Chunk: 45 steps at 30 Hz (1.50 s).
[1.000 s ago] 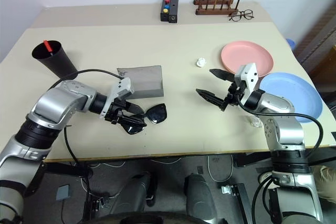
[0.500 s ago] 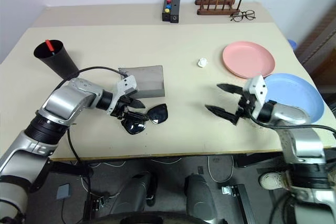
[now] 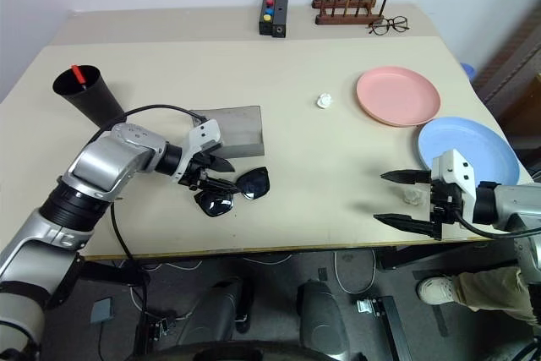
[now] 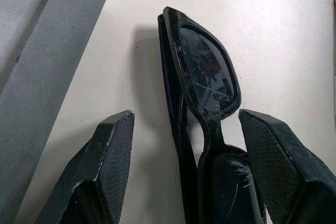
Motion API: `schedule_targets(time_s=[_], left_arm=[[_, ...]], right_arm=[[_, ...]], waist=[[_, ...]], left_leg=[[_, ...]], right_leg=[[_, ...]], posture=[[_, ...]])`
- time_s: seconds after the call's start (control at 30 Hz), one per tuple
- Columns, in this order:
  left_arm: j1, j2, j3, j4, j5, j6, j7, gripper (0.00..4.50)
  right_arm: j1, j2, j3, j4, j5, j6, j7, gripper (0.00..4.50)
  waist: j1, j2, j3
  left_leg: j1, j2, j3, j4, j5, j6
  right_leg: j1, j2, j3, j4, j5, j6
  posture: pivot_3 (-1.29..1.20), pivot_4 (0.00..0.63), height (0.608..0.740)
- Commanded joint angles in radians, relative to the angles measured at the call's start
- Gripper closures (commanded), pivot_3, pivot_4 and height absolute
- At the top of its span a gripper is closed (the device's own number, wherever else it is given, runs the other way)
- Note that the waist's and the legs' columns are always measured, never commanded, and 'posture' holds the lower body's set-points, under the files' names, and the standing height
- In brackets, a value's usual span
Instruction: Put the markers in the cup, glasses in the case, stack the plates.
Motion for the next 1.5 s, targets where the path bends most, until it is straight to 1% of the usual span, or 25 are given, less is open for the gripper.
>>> schedule_targets(time_s=[0.03,0.2,0.37,0.73,1.07,1.17,1.2,1.27,1.33,1.5], left_arm=[[-0.015,0.009,-0.003,-0.006,0.012,-0.026,-0.01,1.28],[-0.01,0.012,-0.006,0.001,0.02,-0.042,-0.015,1.28],[-0.001,0.017,-0.005,0.003,0.025,-0.057,-0.016,1.28],[0.023,0.029,0.006,-0.022,0.018,-0.061,-0.02,1.28],[0.021,0.032,-0.002,-0.026,0.02,-0.07,-0.033,1.28],[0.022,0.033,-0.007,-0.023,0.023,-0.077,-0.039,2.04],[0.022,0.033,-0.007,-0.021,0.024,-0.08,-0.04,2.49],[0.021,0.03,-0.007,-0.016,0.027,-0.083,-0.041,3.59],[0.02,0.028,-0.005,-0.013,0.028,-0.084,-0.041,4.48],[0.024,0.03,0.009,-0.023,0.021,-0.085,-0.036,4.48]], right_arm=[[0.007,-0.018,-0.042,-0.024,0.035,-0.005,0.036,0.0],[-0.04,0.04,-0.066,-0.066,0.105,-0.015,0.023,0.0],[-0.051,0.07,-0.055,-0.074,0.097,-0.078,0.036,0.0],[-0.09,0.087,-0.02,-0.059,0.09,-0.116,0.065,0.0],[-0.09,0.09,-0.013,-0.053,0.081,-0.133,0.063,0.0],[-0.085,0.09,-0.013,-0.057,0.084,-0.128,0.06,0.0],[-0.084,0.092,-0.013,-0.059,0.084,-0.128,0.059,0.0],[-0.082,0.099,-0.01,-0.066,0.087,-0.126,0.053,0.0],[-0.083,0.107,-0.005,-0.072,0.089,-0.123,0.045,0.0],[-0.088,0.117,0.006,-0.084,0.095,-0.11,0.033,0.0]], waist=[[0.0,0.0,0.0],[-0.001,0.0,0.0],[0.002,0.0,0.0],[0.002,0.0,0.0],[0.001,0.0,0.0],[0.001,0.0,0.0],[0.001,0.0,0.0],[0.001,0.0,0.0],[0.004,0.001,-0.001],[0.007,0.002,-0.001]], left_leg=[[0.0,0.0,0.0,0.0,0.0,0.0],[0.0,0.0,0.0,0.0,0.0,0.0],[0.0,0.0,0.0,0.0,0.0,0.0],[0.0,0.0,0.0,0.001,0.0,0.0],[0.0,0.0,0.0,0.001,0.0,0.0],[0.0,0.0,0.0,0.001,0.0,0.0],[0.0,0.0,0.0,0.001,0.0,0.0],[0.0,0.0,0.0,0.001,0.0,0.0],[0.0,0.0,0.0,0.001,0.0,0.0],[0.009,0.0,0.0,0.001,-0.001,0.001]], right_leg=[[0.0,0.0,0.0,0.0,0.0,0.0],[0.0,0.0,0.0,0.0,0.0,0.0],[0.0,-0.001,0.0,0.0,0.0,0.0],[0.001,-0.001,0.0,0.0,0.0,0.0],[0.001,-0.001,0.0,0.0,0.0,0.0],[0.001,-0.001,0.0,0.0,0.0,0.0],[0.001,-0.001,0.0,0.0,0.0,0.0],[0.001,-0.001,0.0,0.0,0.0,0.0],[0.001,-0.001,0.0,0.0,0.0,0.0],[0.009,-0.001,0.0,-0.002,0.0,0.0]], posture=[[0.0,0.15,0.74],[0.0,0.15,0.74],[0.0,0.15,0.74],[0.0,0.15,0.74],[0.0,0.15,0.74],[0.0,0.15,0.74],[0.0,0.15,0.74],[0.0,0.15,0.74],[0.0,0.15,0.74],[0.0,0.15,0.74]])
